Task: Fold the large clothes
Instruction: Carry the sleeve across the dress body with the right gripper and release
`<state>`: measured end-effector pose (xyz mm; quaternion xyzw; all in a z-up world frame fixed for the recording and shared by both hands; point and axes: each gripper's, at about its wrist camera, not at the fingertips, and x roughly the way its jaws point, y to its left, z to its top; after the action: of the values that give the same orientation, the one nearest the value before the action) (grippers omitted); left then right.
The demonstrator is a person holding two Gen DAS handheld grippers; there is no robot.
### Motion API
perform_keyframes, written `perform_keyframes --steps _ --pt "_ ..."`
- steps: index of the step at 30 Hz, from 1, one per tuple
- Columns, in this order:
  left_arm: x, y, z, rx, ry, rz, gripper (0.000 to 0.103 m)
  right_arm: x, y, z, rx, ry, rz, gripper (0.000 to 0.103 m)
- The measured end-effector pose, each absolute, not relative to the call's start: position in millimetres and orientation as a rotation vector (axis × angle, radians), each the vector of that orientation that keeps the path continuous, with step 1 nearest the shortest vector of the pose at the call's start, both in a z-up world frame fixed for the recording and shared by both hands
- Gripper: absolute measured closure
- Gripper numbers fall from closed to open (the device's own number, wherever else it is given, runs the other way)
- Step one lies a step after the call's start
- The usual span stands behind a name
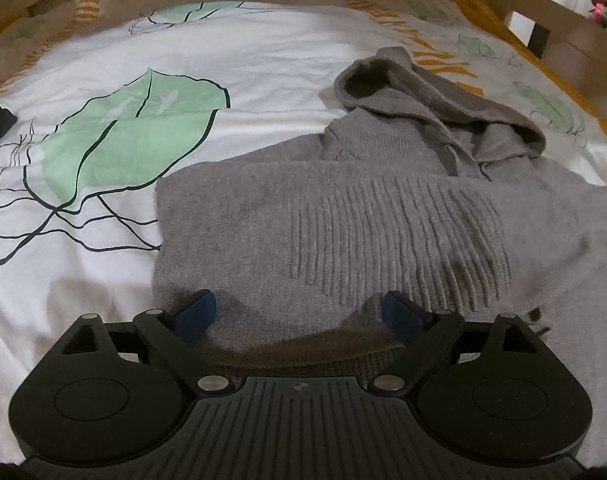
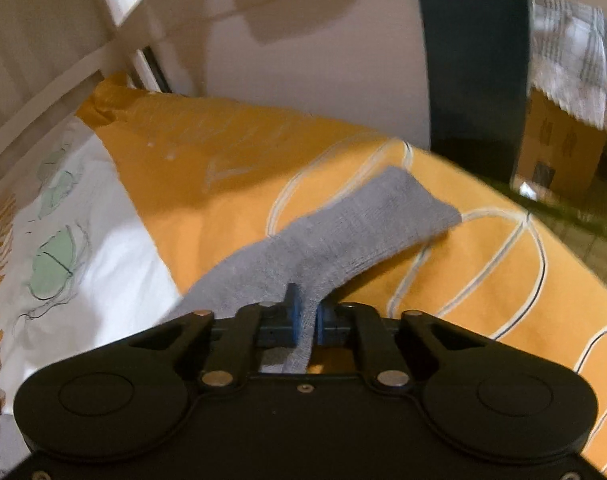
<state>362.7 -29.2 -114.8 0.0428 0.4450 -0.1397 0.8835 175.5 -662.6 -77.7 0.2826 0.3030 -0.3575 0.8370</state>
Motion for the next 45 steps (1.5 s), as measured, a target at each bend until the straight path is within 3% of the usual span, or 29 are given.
perform_keyframes --steps 11,18,24,34,39,40,41,42,45 --pt "354 -25 -88 0.052 0.907 -0.315 0.014 218 -531 31 0.372 0.550 -0.426 0.090" --pt "352 -10 -63 0.000 0.852 -0.313 0.014 262 -408 63 0.268 0.556 -0.158 0.090" --pt "354 7 -53 -0.041 0.831 -0.282 0.014 298 -305 49 0.174 0.591 0.036 0.091" --pt "360 29 -46 -0.108 0.817 -0.239 0.014 322 -172 -39 0.068 0.748 0.215 0.089" --pt "362 29 -49 -0.111 0.826 -0.237 0.014 307 -148 -78 0.029 0.822 0.269 0.080" --pt "362 29 -49 -0.111 0.828 -0.238 0.014 304 -149 -83 0.031 0.834 0.281 0.072" --pt "362 29 -50 -0.111 0.830 -0.239 0.014 299 -152 -88 0.042 0.843 0.300 0.053" --pt "362 29 -51 -0.111 0.831 -0.240 0.014 295 -153 -89 0.055 0.844 0.313 0.043" --pt "363 27 -53 -0.104 0.838 -0.243 0.014 277 -166 -86 0.091 0.827 0.330 0.042"
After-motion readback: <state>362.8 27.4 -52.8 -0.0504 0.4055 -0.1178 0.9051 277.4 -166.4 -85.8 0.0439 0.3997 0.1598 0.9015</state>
